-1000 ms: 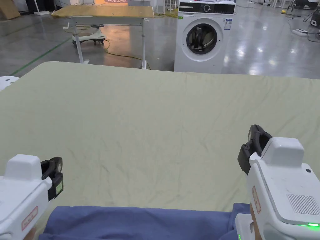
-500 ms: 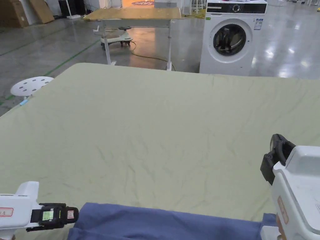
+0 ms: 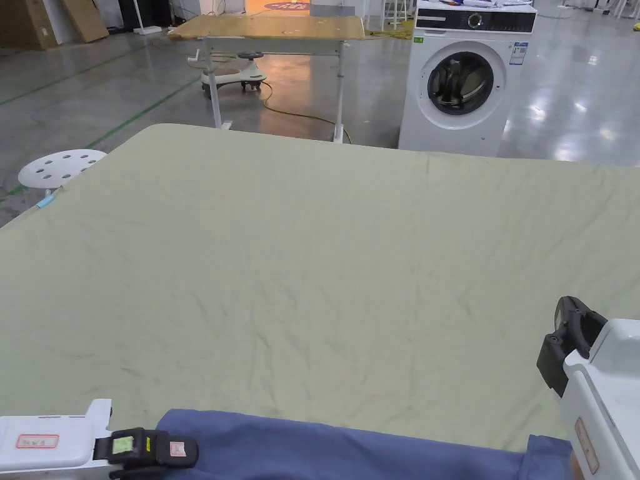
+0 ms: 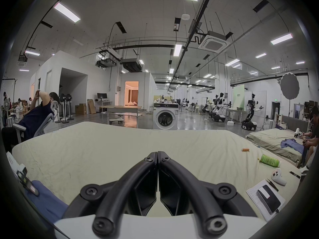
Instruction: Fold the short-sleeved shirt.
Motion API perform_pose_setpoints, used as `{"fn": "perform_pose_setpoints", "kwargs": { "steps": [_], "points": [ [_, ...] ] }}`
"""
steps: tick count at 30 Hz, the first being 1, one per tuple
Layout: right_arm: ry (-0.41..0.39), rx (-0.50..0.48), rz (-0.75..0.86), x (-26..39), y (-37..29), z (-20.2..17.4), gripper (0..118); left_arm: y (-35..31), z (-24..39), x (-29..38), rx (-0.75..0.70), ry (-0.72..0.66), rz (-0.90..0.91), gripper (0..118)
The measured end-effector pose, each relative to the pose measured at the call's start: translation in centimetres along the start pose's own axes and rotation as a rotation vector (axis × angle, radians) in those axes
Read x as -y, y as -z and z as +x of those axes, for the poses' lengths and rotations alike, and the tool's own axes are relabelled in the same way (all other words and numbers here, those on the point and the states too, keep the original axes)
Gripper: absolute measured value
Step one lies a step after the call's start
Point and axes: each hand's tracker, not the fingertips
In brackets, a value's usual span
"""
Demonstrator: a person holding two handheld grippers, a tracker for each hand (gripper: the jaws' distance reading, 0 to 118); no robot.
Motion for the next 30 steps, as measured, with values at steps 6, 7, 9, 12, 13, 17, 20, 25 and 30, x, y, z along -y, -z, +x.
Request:
{"fn": "perform_pose_setpoints", "kwargs": {
  "steps": [6, 7, 9, 12, 13, 17, 20, 25, 30],
  "points": [
    [0.007, -0.001, -0.015, 0.2, 0.0, 0.3, 0, 1.4, -0.5, 1.0, -0.070, 0.073, 0.047, 3],
    [0.004, 0.000, -0.016, 0.3, 0.1, 0.3, 0, 1.1, 0.0, 1.2, -0.083, 0.091, 0.053, 3],
    [0.002, -0.004, -0.019, 0.3, 0.2, 0.4, 0, 0.6, 1.1, 1.4, -0.098, 0.094, 0.054, 3],
    [0.001, -0.008, -0.021, 0.2, 0.2, 0.5, 0, -2.1, 4.1, -1.0, -0.119, 0.143, 0.063, 2],
    [0.001, -0.009, -0.020, 0.2, 0.3, 0.5, 0, -2.3, 4.8, -1.2, -0.131, 0.162, 0.066, 2],
    [-0.003, -0.016, -0.014, 0.1, 0.4, 0.7, 0, -3.7, 6.1, -2.9, -0.189, 0.218, 0.073, 2],
    [-0.002, -0.021, -0.009, -0.2, 0.5, 0.8, 0, -5.4, 7.7, -3.2, -0.279, 0.257, 0.085, 2],
    [-0.007, -0.031, 0.003, -0.5, 0.7, 1.0, 0, -7.5, 10.4, -3.1, -0.459, 0.314, 0.121, 2],
    [-0.014, -0.045, 0.008, -0.6, 0.9, 0.8, 0, -4.8, 14.0, -0.4, -0.507, 0.388, 0.082, 2]
  ]
}}
